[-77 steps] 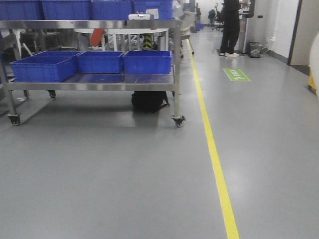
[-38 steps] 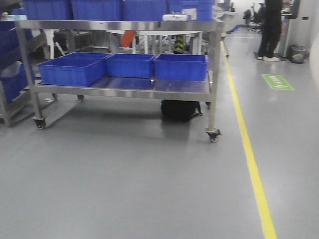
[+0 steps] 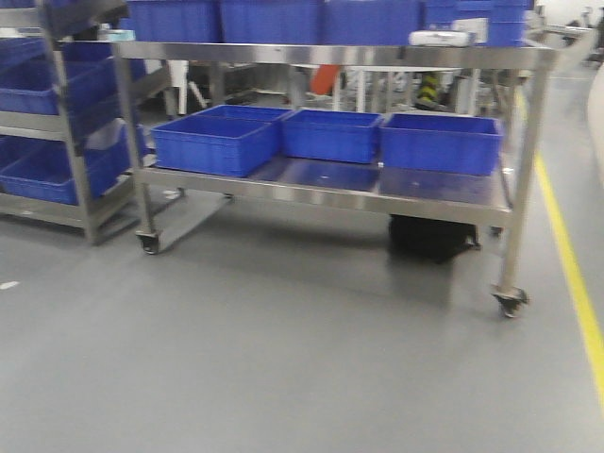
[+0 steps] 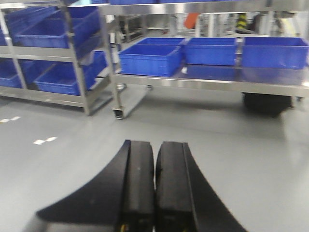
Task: Move white bin to right shelf second layer
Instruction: 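Drive past the crate carts carrying the bin in the right gripper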
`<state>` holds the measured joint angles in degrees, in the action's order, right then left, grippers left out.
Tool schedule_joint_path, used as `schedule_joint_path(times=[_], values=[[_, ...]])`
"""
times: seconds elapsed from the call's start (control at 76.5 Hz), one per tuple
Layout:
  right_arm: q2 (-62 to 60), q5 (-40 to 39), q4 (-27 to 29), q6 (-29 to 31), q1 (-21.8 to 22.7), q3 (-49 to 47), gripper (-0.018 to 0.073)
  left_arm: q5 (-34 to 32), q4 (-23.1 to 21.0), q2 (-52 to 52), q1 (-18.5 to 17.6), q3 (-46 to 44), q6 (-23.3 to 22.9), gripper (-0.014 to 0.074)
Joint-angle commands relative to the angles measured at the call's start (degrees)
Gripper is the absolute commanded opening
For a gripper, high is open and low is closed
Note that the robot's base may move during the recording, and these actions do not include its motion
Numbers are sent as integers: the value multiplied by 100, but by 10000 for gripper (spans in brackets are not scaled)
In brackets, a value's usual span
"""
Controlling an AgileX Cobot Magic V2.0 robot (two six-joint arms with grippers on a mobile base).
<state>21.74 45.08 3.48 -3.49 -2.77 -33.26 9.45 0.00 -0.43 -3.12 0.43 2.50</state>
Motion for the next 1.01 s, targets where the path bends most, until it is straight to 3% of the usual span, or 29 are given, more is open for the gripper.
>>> schedule_joint_path(times=[0.0, 0.993], values=[[34, -494, 54, 22, 28, -175, 48, -501, 0, -90, -7, 211, -30, 85], [34, -488, 54, 22, 28, -175, 48, -501, 0, -90, -7, 211, -30, 85]])
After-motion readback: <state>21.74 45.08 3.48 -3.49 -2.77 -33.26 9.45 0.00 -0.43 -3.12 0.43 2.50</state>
